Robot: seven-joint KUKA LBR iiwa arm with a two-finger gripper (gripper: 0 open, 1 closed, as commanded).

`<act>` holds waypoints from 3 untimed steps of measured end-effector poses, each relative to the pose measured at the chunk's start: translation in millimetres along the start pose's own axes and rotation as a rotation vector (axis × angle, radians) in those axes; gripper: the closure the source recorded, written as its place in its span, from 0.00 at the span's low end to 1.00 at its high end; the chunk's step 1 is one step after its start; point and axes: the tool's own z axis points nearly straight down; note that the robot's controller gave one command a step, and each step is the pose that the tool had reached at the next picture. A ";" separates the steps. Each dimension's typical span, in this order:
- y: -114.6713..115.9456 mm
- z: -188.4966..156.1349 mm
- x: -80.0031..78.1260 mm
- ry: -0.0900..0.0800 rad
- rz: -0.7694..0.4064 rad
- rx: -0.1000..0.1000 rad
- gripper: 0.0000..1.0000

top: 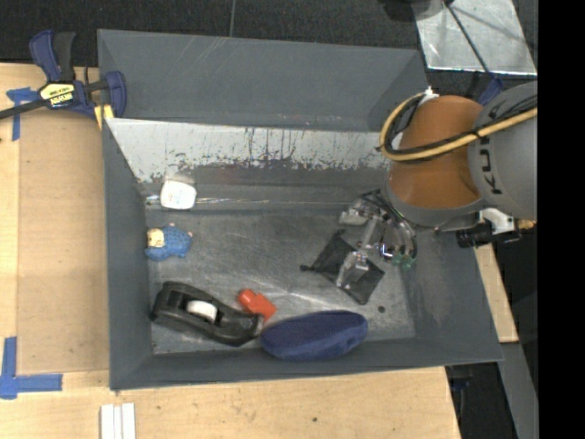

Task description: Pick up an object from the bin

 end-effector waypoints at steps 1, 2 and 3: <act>2.7 41.9 4.7 -0.003 0.228 -0.003 0.00; 3.2 39.0 2.5 -0.004 0.225 -0.002 0.00; 2.5 35.7 -2.1 -0.020 0.226 -0.004 1.00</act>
Offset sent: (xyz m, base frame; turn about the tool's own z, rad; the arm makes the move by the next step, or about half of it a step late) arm -0.0073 0.0035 -0.0483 0.2322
